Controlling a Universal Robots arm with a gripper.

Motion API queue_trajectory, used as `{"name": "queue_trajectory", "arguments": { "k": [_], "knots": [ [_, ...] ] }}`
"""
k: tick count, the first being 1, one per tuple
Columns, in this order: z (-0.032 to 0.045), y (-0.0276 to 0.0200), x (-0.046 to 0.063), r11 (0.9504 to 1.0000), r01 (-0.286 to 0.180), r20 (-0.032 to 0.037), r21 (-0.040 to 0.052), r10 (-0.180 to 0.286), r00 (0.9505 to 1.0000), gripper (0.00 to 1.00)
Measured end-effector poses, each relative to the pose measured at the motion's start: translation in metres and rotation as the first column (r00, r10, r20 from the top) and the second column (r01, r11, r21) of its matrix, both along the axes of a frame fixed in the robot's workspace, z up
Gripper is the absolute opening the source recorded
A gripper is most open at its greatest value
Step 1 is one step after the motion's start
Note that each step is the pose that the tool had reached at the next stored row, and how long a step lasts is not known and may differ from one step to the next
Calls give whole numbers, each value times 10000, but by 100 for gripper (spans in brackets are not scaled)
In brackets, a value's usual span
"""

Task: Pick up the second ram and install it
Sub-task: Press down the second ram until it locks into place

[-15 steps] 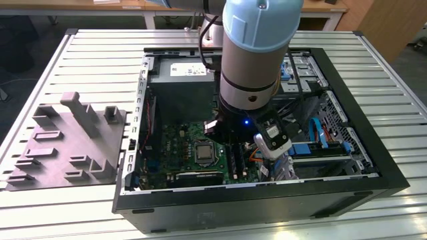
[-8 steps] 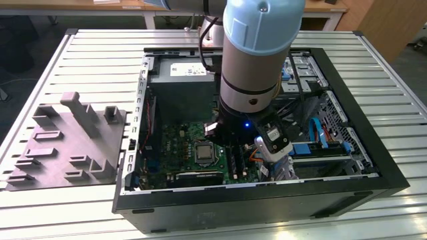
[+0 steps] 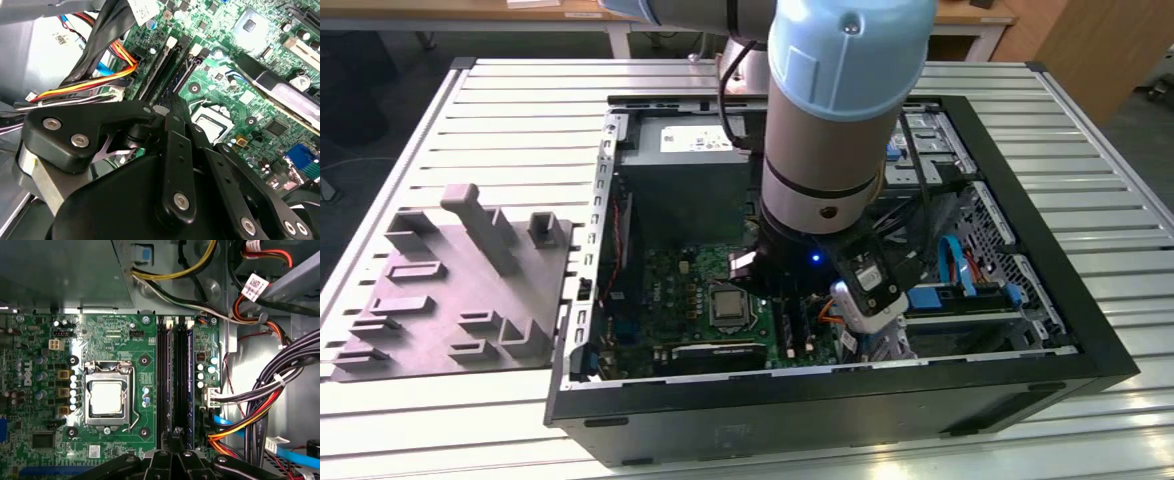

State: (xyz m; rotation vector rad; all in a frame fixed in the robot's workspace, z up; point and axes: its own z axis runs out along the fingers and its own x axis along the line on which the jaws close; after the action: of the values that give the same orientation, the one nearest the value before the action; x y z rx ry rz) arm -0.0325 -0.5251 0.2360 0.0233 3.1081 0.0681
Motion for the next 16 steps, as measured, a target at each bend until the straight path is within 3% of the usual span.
{"name": "queue_trajectory", "arguments": {
  "k": [8, 16],
  "knots": [
    [-78, -5, 17, 10000, 0, -4, -2, 0, 10000, 10],
    [-96, -5, 17, 10000, -1, -5, -3, 1, 10000, 10]
  ]
}}
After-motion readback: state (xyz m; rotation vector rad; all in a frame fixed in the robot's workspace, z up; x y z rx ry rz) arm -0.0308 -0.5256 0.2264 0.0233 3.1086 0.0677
